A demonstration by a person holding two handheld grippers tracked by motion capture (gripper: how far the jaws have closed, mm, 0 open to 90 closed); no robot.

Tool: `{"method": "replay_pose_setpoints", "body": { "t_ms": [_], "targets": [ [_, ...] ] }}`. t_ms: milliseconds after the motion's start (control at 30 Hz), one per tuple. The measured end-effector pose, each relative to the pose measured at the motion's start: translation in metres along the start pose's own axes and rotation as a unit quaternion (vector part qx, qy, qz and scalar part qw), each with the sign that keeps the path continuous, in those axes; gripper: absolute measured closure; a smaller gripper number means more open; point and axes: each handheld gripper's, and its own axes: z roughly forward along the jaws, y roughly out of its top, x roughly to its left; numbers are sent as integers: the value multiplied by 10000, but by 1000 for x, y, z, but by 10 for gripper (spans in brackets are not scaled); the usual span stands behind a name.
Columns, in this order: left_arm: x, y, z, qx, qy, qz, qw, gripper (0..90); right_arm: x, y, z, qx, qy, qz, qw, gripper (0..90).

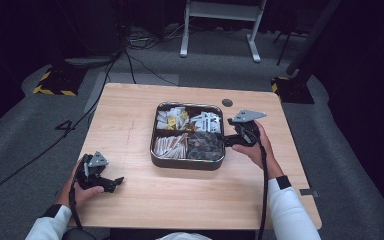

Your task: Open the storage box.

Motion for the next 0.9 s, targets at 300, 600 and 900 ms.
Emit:
{"method": "replay_pose_setpoints", "body": {
  "t_ms": [300, 600, 900],
  "targets": [
    [0, 0, 0, -2, 14, -3, 10000, 2, 13, 12, 21, 48, 183, -92, 9998, 243],
    [0, 0, 0, -2, 22, 1, 10000, 3, 26, 21, 44, 208, 372, -232, 9988, 245],
    [0, 0, -1, -4, 21, 9, 10000, 4, 37, 31, 68, 396, 473, -374, 9974, 254]
  ]
}}
